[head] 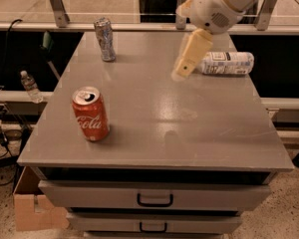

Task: Pick redbull can

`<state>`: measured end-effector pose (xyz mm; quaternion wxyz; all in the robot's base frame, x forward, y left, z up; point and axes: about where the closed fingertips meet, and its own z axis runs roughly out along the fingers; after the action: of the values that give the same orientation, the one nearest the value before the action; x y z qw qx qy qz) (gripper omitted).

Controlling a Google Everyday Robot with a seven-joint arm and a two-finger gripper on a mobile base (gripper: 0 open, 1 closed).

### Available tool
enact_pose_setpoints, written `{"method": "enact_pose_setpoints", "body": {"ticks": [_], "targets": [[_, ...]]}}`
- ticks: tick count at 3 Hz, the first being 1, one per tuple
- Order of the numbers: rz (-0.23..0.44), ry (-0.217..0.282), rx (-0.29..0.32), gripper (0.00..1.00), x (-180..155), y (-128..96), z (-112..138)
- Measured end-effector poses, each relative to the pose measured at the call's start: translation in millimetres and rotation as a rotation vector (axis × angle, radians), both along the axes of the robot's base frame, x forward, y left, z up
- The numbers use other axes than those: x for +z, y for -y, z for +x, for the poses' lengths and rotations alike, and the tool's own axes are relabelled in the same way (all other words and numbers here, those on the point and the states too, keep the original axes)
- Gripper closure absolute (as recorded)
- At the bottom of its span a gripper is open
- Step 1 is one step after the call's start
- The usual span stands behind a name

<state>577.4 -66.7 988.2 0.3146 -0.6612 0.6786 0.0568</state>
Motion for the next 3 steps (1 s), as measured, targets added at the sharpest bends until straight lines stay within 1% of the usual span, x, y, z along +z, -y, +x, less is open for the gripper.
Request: {"method": "enact_pose_setpoints", "body": {"ticks": [1, 2, 3], "targets": [[0.011, 0.004, 0.001, 0.0, 1, -2, 3], [0.07, 0.01, -0.011, 0.0, 0, -11, 16], [0.194, 0.034, -0.041, 0.0, -7, -34, 56]]}}
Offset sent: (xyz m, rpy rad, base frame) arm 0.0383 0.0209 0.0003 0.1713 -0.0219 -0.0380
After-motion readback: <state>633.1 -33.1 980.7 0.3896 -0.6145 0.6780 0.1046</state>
